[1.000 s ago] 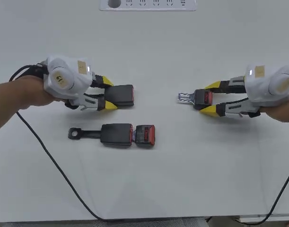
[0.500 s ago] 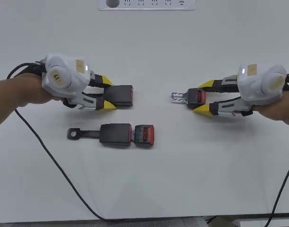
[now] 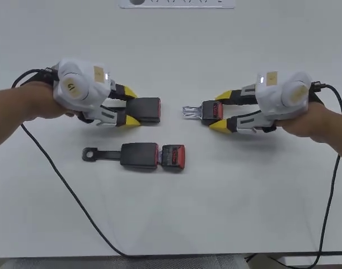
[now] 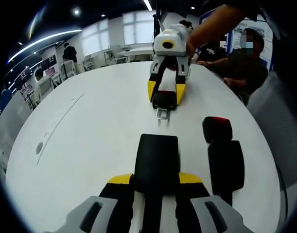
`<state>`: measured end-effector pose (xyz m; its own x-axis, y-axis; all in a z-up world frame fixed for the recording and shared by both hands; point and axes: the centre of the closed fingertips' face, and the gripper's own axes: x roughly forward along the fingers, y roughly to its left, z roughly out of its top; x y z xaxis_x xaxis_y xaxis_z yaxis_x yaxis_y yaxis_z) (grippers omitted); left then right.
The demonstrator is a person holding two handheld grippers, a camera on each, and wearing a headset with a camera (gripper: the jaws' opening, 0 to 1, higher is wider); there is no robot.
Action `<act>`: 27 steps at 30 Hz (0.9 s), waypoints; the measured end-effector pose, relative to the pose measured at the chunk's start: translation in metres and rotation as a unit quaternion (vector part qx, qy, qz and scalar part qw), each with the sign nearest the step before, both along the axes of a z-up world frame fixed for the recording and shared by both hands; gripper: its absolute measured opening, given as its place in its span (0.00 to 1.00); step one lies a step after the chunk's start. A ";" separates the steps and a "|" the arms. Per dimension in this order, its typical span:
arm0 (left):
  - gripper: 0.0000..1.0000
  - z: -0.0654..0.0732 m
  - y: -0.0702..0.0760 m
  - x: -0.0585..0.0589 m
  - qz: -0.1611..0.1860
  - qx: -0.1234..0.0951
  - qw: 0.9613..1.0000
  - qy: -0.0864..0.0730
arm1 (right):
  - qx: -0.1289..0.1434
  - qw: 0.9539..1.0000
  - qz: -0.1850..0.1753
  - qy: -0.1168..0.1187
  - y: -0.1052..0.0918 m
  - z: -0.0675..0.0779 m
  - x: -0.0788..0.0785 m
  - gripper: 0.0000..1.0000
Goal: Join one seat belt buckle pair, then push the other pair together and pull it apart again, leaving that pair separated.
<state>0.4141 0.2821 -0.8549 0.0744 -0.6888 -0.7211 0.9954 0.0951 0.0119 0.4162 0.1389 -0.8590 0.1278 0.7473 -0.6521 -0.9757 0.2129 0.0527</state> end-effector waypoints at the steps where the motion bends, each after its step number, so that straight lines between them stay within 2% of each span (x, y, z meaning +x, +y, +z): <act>1: 0.34 0.000 -0.001 0.000 -0.003 0.001 1.000 -0.001 | 0.001 1.000 0.000 0.002 0.003 0.000 0.001 0.35; 12: 0.34 -0.002 -0.003 -0.001 -0.018 0.007 1.000 -0.001 | 0.020 1.000 0.003 0.000 0.034 0.002 0.006 0.35; 22: 0.34 -0.002 -0.005 -0.001 -0.023 0.016 1.000 0.001 | 0.026 1.000 0.005 -0.009 0.061 0.001 0.000 0.35; 27: 0.34 -0.001 -0.006 0.000 -0.025 0.017 1.000 0.003 | 0.022 1.000 0.006 -0.005 0.062 0.001 -0.002 0.35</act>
<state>0.4138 0.2760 -0.8563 0.0367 -0.6665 -0.7446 0.9990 0.0448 0.0091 0.4143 0.2009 -0.8583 0.1241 0.7769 -0.6173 -0.9788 0.1981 0.0525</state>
